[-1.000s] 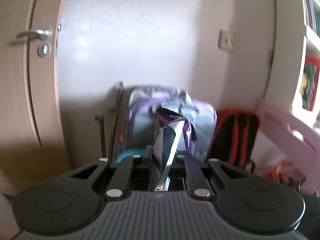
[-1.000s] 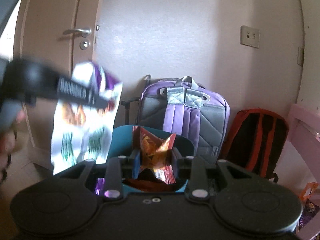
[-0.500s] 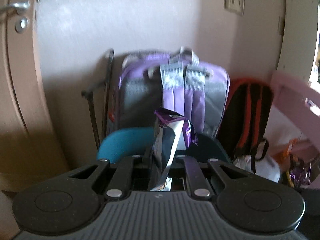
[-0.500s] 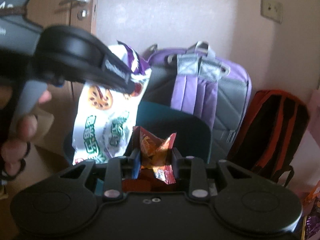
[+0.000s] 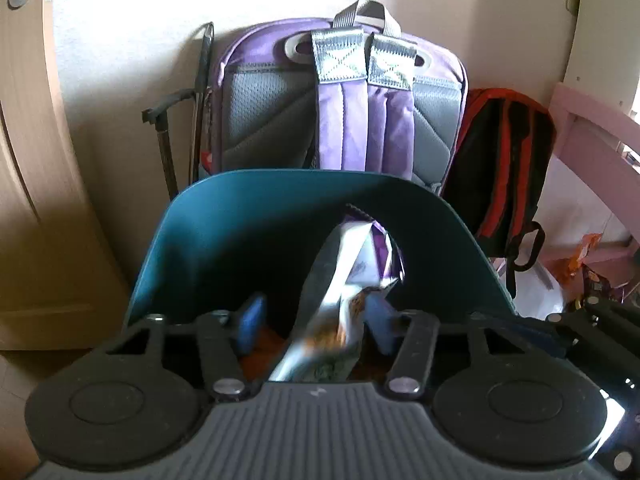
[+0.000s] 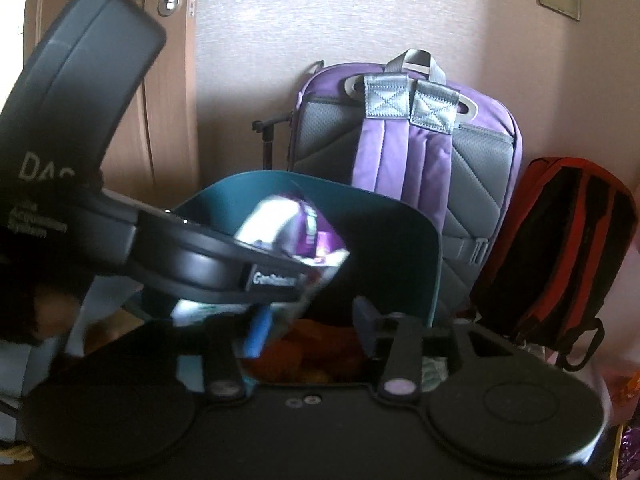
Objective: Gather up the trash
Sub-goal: 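Lower both wrappers into the wastebasket and open both tools, then withdraw both open tools from the wastebasket down toward the floor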
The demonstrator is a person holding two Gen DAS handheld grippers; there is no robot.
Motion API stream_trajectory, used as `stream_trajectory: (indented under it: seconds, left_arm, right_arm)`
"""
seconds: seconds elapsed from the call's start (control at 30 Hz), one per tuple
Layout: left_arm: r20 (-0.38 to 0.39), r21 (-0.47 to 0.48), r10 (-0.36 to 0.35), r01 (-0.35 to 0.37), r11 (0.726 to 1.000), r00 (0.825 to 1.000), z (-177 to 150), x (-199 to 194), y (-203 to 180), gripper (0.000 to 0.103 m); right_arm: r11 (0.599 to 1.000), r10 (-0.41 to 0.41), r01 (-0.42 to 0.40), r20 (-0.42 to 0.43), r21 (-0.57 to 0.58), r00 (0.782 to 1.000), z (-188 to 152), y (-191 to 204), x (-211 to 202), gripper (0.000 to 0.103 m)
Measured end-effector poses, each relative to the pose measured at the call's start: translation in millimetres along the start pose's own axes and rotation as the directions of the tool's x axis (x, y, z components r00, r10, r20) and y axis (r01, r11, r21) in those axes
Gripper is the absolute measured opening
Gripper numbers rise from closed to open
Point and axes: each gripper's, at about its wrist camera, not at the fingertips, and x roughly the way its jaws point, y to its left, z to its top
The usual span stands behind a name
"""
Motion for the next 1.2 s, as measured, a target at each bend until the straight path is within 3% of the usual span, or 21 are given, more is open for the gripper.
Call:
stream_trajectory:
  seconds: [0.3, 0.47, 0.7, 0.8, 0.9, 1.2]
  left_arm:
    - [0.034, -0.008, 0.012, -0.011, 1.0, 0.999, -3.4, -36.6, -3.4, 0.08]
    - [0.046, -0.015, 0.024, -0.023, 1.0, 0.999, -13.6, -69.3, -5.4, 0.084]
    - [0.06, -0.028, 0.015, -0.013, 1.0, 0.998, -37.2, -114.2, -8.0, 0.087]
    - [0.065, -0.039, 0.008, -0.005, 0.999, 0.998, -50.1, -131.1, -7.6, 0.09]
    - [0.064, -0.062, 0.012, -0.008, 0.998, 0.998, -64.7, -143.9, -6.0, 0.099]
    - [0.005, -0.125, 0.054, -0.053, 0.991, 0.999, -141.4, -146.6, 10.6, 0.1]
  right_arm:
    - [1.0, 0.002, -0.003, 0.032, 0.022, 0.999, -0.8, 0.1, -27.5, 0.071]
    - [1.0, 0.003, -0.005, 0.056, 0.03, 0.998, -5.1, 4.2, -56.5, 0.084]
    - [1.0, -0.007, 0.005, 0.07, 0.027, 0.998, -18.8, 14.5, -96.3, 0.093]
    - [1.0, -0.004, 0.003, 0.073, 0.016, 0.997, -26.5, 19.6, -110.8, 0.098]
    - [1.0, 0.006, -0.007, 0.073, 0.013, 0.997, -35.5, 23.2, -122.2, 0.1]
    - [0.995, 0.103, -0.103, 0.001, -0.006, 0.995, -82.2, 32.6, -127.2, 0.103]
